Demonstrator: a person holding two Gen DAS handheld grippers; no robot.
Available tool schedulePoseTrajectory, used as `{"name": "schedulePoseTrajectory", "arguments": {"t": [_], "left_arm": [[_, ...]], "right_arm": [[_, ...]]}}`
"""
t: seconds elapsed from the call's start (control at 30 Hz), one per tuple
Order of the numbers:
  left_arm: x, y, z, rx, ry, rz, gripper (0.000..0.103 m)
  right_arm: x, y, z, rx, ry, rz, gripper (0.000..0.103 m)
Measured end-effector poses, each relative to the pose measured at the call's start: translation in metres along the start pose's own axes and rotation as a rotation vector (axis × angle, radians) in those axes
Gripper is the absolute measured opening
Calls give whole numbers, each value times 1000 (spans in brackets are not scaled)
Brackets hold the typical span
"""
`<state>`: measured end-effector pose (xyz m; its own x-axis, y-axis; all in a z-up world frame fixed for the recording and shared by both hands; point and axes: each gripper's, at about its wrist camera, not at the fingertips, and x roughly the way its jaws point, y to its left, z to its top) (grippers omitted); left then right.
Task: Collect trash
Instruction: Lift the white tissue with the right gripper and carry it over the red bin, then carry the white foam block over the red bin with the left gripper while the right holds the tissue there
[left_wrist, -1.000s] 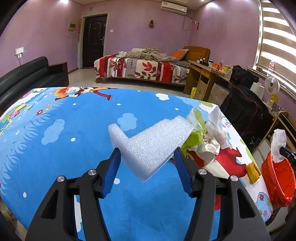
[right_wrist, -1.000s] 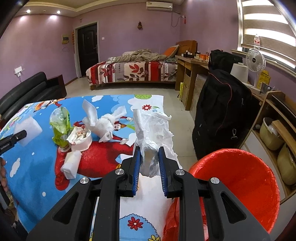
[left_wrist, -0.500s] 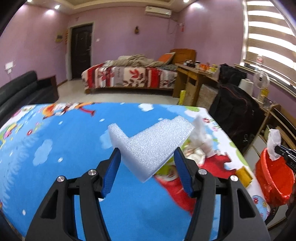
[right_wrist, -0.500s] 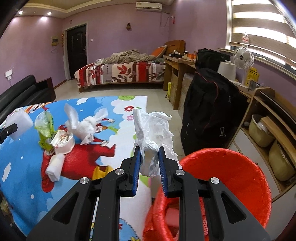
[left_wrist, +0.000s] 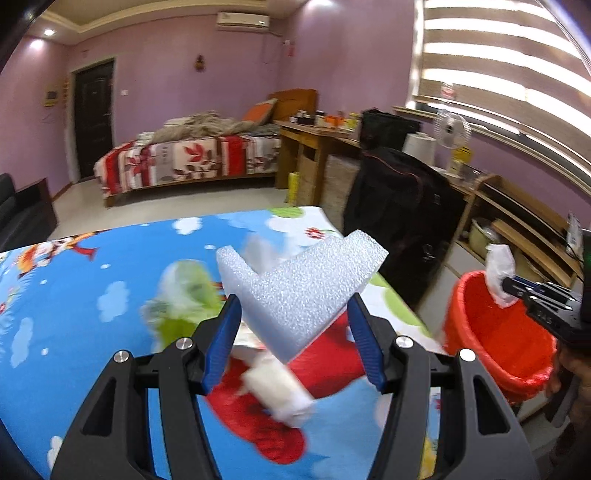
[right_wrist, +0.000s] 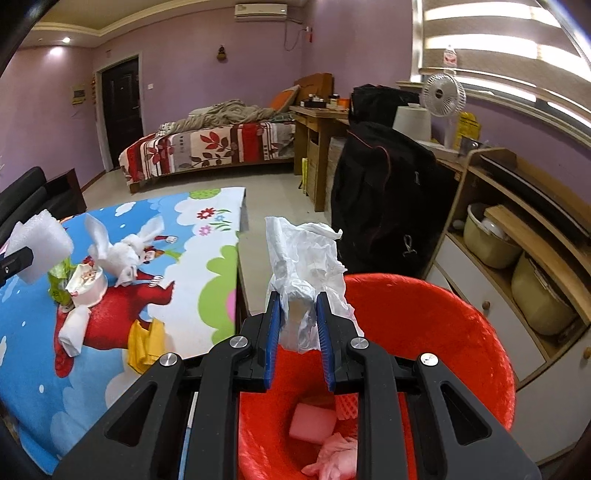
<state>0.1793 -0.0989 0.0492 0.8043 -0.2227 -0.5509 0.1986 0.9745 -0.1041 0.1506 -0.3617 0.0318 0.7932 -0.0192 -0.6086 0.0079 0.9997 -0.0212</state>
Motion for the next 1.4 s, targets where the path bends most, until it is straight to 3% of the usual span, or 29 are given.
{"name": "schedulePoseTrajectory", "arguments": {"t": [0.17, 0.43, 0.77, 1.1, 1.4], "left_arm": [[5, -35, -2, 50, 9, -76, 58], [3, -63, -7, 69, 5, -129, 58], [-8, -82, -12, 15, 13, -195, 58], [-36, -117, 20, 19, 33, -250, 58], [-10, -164, 31, 98, 67, -275, 58]], "right_arm": [[-4, -14, -8, 28, -1, -13, 21], [-15, -25, -19, 37, 0, -28, 21], [-29, -32, -31, 43, -3, -15, 21], [-60, -60, -37, 94, -3, -17, 21], [-68, -79, -28, 93, -9, -52, 21]]}}
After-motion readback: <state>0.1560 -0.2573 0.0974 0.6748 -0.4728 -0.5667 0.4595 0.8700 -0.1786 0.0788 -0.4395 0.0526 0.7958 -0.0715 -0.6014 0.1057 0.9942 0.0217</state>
